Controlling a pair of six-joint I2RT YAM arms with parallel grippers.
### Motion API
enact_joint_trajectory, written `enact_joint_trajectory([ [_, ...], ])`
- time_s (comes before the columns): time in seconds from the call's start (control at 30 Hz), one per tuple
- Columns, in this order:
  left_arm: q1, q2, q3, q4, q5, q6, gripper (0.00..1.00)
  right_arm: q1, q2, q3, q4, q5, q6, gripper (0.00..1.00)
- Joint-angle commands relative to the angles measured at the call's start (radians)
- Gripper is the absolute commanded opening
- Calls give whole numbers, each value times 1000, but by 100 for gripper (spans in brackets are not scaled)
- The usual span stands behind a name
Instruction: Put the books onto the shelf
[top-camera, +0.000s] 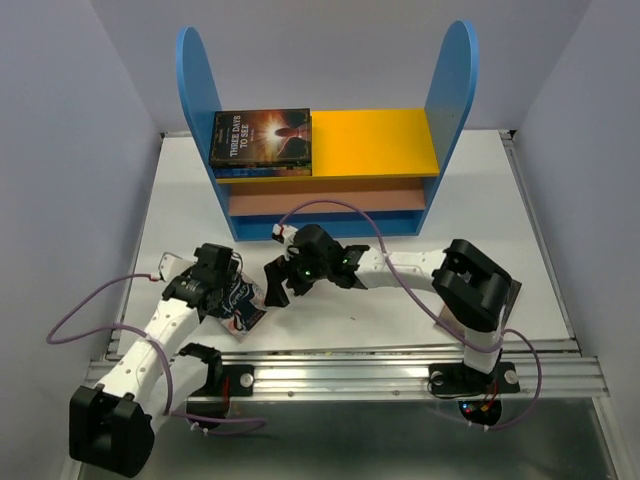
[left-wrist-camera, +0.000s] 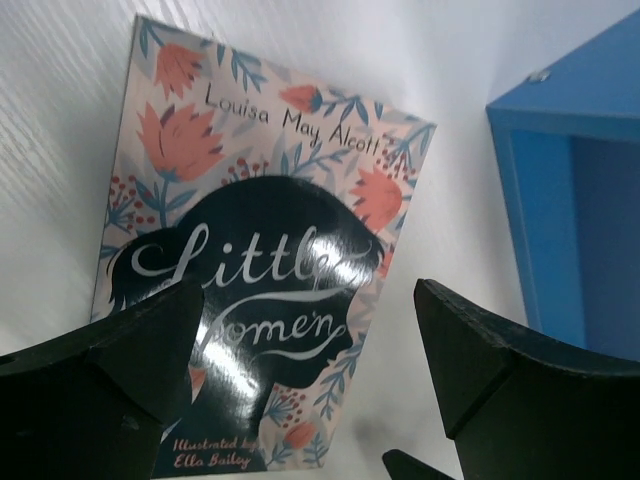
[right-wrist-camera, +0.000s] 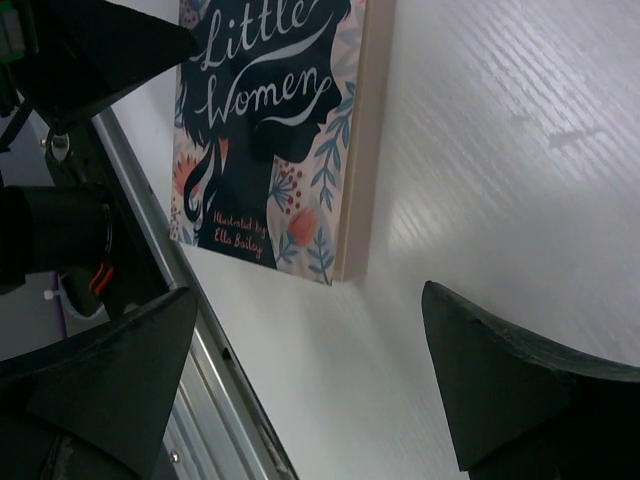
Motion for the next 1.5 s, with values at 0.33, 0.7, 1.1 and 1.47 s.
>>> enact_joint_trajectory([
  [0.33,275,159,-68,235,59,193,99,6,208,233,46,-150,-1,97],
  [0.7,279,133,-91,262,116,212,99,34,252,294,39,-220,11,84],
  [1.1,279,116,-95,262,134,224,99,43,233,324,64,-197,61,49],
  [1.47,279,94,-104,267,154,226,99,43,311,370,63,-154,173,1],
])
